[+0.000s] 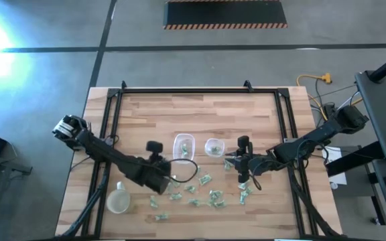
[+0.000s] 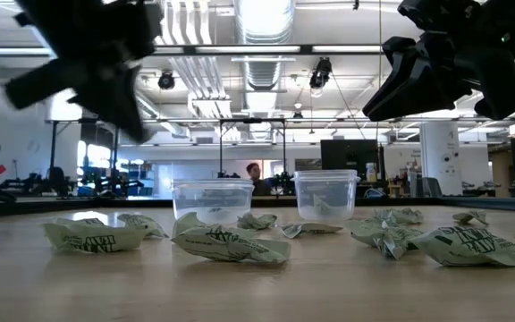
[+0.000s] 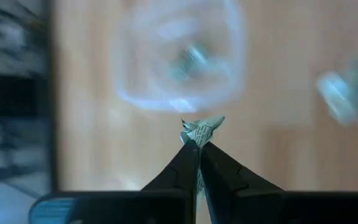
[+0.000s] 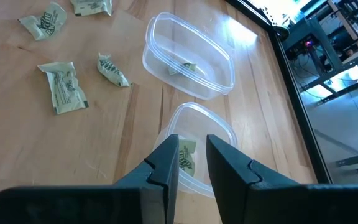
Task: Pick and place items into bin
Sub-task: Put the white stevia packet into the left transparent bin, then put the white stevia packet into the right transparent bin
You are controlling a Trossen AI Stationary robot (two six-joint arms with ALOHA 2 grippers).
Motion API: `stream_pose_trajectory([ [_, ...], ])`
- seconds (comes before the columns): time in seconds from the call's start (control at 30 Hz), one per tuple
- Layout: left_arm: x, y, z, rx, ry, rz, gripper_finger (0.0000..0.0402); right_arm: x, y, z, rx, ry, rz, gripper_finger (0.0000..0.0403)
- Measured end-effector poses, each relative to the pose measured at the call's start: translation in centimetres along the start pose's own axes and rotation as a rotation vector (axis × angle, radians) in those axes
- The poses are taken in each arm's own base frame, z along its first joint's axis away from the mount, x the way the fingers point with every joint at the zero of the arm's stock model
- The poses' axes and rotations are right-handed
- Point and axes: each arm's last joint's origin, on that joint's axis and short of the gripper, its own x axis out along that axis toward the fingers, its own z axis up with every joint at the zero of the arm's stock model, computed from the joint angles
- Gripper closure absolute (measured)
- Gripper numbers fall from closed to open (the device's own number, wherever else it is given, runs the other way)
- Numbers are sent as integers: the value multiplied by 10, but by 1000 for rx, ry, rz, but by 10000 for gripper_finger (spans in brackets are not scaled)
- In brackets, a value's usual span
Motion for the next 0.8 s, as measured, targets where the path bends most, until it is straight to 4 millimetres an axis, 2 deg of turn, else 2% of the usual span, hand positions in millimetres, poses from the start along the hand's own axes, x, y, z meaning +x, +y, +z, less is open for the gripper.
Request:
stream_pose_trajectory([
  [0.1, 6, 5, 13, 15, -95, 36, 401, 0, 0, 0, 2, 0, 0, 330],
  [0.27, 28, 16, 30, 19, -236, 60, 401, 0, 0, 0, 2, 1, 0, 330],
  [0.4, 46, 32, 31, -11, -218, 28, 401, 0, 0, -1, -1, 5, 1, 330],
  [0.57, 62, 49, 29, -80, -195, -111, 400, 0, 0, -1, -1, 5, 1, 330],
  [0.67, 68, 54, 27, -100, -181, -104, 381, 0, 0, -1, -1, 5, 1, 330],
  [0.8, 73, 54, 24, -107, -178, -100, 335, 0, 0, -1, -1, 5, 1, 330],
])
